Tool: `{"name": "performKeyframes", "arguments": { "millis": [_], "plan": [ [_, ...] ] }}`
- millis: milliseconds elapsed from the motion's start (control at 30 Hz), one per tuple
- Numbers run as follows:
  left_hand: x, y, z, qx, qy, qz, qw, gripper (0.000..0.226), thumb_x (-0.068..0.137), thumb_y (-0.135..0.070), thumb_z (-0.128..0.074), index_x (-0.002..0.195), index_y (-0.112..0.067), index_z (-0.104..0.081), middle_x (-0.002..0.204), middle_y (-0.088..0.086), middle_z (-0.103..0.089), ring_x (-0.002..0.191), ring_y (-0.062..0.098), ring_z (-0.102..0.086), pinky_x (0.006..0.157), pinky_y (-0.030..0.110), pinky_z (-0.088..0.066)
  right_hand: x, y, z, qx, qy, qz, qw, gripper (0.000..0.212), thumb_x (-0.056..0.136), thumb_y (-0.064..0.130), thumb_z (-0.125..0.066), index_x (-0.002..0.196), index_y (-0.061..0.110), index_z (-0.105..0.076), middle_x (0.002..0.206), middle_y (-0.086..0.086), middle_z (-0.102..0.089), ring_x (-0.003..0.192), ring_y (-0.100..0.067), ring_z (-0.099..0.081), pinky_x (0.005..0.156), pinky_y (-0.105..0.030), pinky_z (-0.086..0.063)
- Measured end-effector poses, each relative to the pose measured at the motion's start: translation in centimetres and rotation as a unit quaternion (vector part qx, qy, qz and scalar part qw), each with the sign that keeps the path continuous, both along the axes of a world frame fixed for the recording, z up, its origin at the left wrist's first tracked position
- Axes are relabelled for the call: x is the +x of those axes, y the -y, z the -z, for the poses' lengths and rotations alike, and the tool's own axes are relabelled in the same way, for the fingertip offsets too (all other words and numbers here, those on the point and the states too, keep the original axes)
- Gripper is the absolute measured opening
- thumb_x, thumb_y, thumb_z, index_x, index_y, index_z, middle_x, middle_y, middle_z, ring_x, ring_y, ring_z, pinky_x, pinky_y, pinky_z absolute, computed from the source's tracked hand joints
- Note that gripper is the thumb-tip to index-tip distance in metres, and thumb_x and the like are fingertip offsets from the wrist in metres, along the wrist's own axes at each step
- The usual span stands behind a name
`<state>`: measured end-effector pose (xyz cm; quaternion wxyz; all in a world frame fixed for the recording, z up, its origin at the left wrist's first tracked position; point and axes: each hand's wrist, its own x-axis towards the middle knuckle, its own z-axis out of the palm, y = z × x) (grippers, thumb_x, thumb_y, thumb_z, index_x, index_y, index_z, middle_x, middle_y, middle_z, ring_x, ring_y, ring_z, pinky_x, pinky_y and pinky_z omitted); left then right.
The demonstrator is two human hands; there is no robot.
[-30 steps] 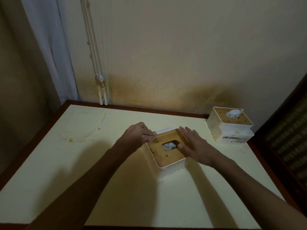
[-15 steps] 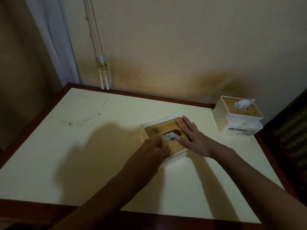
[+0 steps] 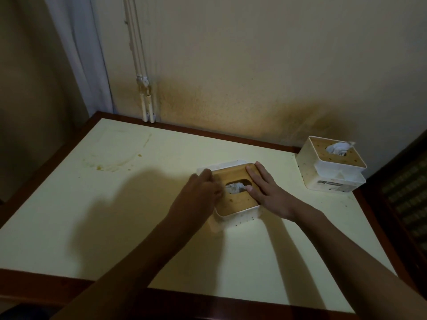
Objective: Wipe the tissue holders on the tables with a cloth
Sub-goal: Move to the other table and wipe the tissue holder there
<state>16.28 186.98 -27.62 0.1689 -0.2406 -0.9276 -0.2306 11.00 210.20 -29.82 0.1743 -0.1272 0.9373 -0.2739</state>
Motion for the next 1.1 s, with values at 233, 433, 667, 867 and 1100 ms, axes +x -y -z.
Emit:
{"name": "performKeyframes", "arguments": {
  "millis": [233,433,667,867,1100],
  "plan": [
    [2.7,0.3,2.3,0.111,0.041,0.0,0.993,0.017,0.082,-0.016,-0.067,0.097,-0.018,-0.075,0.091,0.006,-0.063,0.071,0.025,-0.06,0.064,0.022,-0.042,0.9,1.2,-0.9,-0.03,0.017,0.023,0.999,0.056,0.099,0.046,-0.023,0.147,0.04,0.006,0.156,0.013,0.023,0.147,-0.016,0.007,0.12,-0.043,-0.012],
    [-1.1,2.6,2.6,0.112,0.045,-0.064,0.991,0.019,0.088,-0.016,-0.066,0.106,-0.015,-0.073,0.099,0.007,-0.062,0.084,0.024,-0.059,0.076,0.027,-0.046,3.6,1.8,-3.3,0.211,-0.023,0.026,0.977,0.059,0.098,0.057,-0.013,0.152,0.034,-0.006,0.16,0.0,0.0,0.146,-0.027,-0.001,0.117,-0.049,-0.004],
    [-5.9,5.3,1.3,0.06,0.057,0.014,0.996,0.018,0.087,-0.022,-0.067,0.103,-0.02,-0.074,0.1,0.005,-0.066,0.088,0.019,-0.062,0.075,0.028,-0.049,7.7,2.0,-6.0,0.179,-0.017,-0.059,0.982,0.059,0.09,0.06,-0.041,0.145,0.038,-0.031,0.157,0.008,-0.006,0.143,-0.016,-0.001,0.116,-0.041,-0.011],
    [-6.7,6.2,0.5,0.029,0.041,0.069,0.996,0.028,0.09,-0.022,-0.061,0.114,-0.009,-0.069,0.098,0.015,-0.067,0.088,0.027,-0.061,0.073,0.03,-0.043,5.8,2.2,-5.4,0.144,0.024,-0.103,0.984,0.1,0.074,0.068,-0.047,0.15,0.034,0.008,0.157,0.017,0.017,0.145,-0.011,0.017,0.119,-0.045,-0.004],
    [-5.7,5.4,1.1,-0.028,-0.062,0.067,0.995,0.021,0.07,-0.003,-0.081,0.09,-0.006,-0.073,0.084,0.011,-0.068,0.079,0.02,-0.059,0.066,0.034,-0.046,4.9,2.5,-4.2,0.128,0.046,-0.104,0.985,0.101,0.072,0.07,-0.047,0.149,0.035,0.008,0.148,0.028,0.019,0.145,-0.009,0.015,0.12,-0.045,-0.006]
  ]
}}
